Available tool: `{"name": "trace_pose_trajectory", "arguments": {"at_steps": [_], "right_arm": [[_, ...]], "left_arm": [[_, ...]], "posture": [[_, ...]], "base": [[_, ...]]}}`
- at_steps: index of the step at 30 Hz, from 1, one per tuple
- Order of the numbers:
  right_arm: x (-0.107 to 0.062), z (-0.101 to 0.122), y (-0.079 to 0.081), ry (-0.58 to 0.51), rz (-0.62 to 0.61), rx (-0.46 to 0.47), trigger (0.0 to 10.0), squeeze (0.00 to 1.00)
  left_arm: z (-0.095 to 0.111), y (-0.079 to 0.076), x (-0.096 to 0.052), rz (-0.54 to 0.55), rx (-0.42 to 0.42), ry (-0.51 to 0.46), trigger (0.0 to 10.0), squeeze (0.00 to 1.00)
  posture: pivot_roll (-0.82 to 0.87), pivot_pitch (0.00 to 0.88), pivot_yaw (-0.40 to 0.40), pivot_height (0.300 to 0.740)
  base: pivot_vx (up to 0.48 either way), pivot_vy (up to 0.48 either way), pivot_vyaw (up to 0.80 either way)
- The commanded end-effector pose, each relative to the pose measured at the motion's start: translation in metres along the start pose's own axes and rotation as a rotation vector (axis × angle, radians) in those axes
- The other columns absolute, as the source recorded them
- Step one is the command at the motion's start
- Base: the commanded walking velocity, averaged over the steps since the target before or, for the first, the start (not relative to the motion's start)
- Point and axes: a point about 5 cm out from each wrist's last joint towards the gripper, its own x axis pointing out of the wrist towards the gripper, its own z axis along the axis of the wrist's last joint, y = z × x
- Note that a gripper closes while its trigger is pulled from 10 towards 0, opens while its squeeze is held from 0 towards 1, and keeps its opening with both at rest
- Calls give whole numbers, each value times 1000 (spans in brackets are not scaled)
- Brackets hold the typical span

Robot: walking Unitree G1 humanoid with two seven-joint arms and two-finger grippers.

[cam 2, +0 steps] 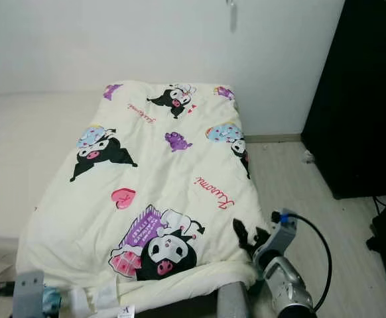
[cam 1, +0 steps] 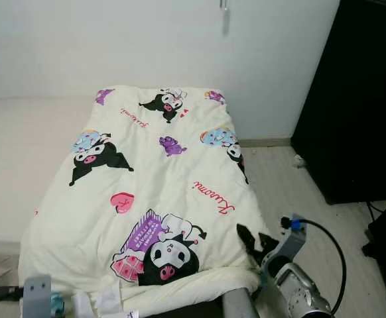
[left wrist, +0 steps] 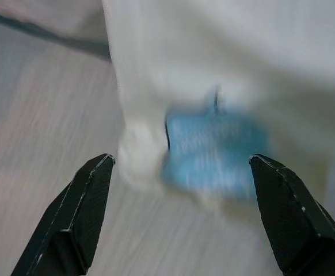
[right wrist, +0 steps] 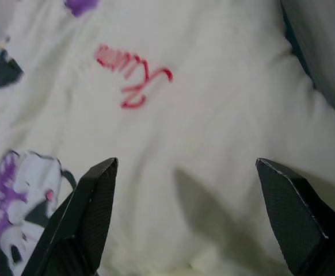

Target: Clean up the room

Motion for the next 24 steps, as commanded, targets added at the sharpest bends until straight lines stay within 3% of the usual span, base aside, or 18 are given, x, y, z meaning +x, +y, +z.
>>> {"name": "trace_pose_trajectory", "arguments": {"at_steps": [1,2,4,9,11,15,19,21,24], "right_arm": [[-4,-17,-3,66,-22,-13,10000,0],[-4,-17,-3,66,-22,-13,10000,0],[-9,-31,-7,121,-46,-26,10000,0],[-12,-37,-10,146,-63,-23,10000,0],[-14,-42,-13,164,-84,-18,10000,0],[-14,-43,-14,170,-95,-17,10000,0],[-15,-45,-16,174,-108,-11,10000,0],[-15,-46,-17,176,-111,-11,10000,0],[-17,-49,-18,186,-124,-8,10000,0]], "left_arm": [[15,14,5,56,-53,-41,10000,0],[15,14,5,56,-53,-41,10000,0],[45,14,9,64,-118,-126,10000,0],[69,14,10,68,-148,-199,10000,0],[97,11,9,54,-187,-282,10000,0],[111,-1,6,-11,-169,-330,10000,0],[93,-35,0,-181,-142,-277,10000,0],[87,-41,-1,-211,-133,-258,10000,0],[50,-57,-6,-291,-14,-160,10000,0]], "posture": [[-146,14,45,568],[-146,14,45,568],[-141,4,47,577],[-139,0,48,587],[-140,0,53,596],[-143,0,59,606],[-147,0,65,625],[-147,0,65,630],[-149,0,68,644]], "base": [[0,0,0],[0,0,0],[0,0,0],[0,0,0],[0,0,0],[0,0,0],[0,0,0],[0,0,0],[0,0,0]]}}
